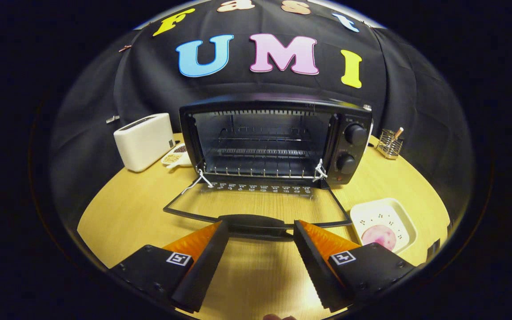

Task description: Open the toaster oven, put the food inside, and close the toaster oven door.

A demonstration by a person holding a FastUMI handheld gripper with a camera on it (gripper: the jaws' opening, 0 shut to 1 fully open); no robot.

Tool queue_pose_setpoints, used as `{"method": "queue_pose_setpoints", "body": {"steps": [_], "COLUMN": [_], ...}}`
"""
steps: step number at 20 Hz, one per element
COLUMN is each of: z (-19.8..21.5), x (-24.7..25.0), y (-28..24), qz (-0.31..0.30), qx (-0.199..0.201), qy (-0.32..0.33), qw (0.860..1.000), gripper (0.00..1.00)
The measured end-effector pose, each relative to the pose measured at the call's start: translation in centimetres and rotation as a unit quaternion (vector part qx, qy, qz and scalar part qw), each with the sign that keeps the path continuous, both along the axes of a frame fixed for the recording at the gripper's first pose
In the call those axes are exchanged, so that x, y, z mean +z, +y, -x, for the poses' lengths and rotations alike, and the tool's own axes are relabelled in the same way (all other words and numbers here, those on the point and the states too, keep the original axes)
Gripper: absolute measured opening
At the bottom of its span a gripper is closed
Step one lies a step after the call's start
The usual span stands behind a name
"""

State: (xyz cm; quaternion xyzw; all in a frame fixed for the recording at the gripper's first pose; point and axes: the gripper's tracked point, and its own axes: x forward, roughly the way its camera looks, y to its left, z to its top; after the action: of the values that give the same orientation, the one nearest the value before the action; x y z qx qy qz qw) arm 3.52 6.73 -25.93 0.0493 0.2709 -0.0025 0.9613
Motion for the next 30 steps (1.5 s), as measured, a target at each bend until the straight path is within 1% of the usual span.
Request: {"method": "queue_pose_setpoints", "body": {"steps": [4, 7, 11, 12, 15, 16, 18, 21, 24, 26, 28, 30], "z": [1.6, 3.3, 4.0, 4.0, 3.8, 3.8, 3.5, 3.9, 3.6, 3.7, 4.0, 4.5], "x": [0.7, 2.2, 3.7, 3.8, 3.9, 3.7, 2.5, 0.0, -1.5, -2.8, -4.4, -6.1], "y": [-2.3, -6.5, -13.9, -15.3, -19.3, -20.3, -22.1, -24.2, -26.1, -27.1, -27.9, -28.3], "qz": [-0.017, -0.029, -0.033, -0.037, -0.072, -0.087, -0.108, -0.118, -0.134, -0.146, -0.151, -0.154], "qx": [0.016, 0.027, 0.010, 0.006, -0.006, -0.009, -0.002, 0.021, 0.017, 0.007, 0.000, 0.001], "qy": [0.015, 0.029, 0.053, 0.058, 0.076, 0.088, 0.111, 0.151, 0.163, 0.175, 0.193, 0.212], "qw": [1.000, 0.999, 0.998, 0.998, 0.994, 0.992, 0.988, 0.981, 0.977, 0.974, 0.969, 0.965], "gripper": [0.98, 0.98, 0.98, 0.99, 1.00, 1.00, 1.00, 1.00, 1.00, 1.00, 1.00, 1.00]}}
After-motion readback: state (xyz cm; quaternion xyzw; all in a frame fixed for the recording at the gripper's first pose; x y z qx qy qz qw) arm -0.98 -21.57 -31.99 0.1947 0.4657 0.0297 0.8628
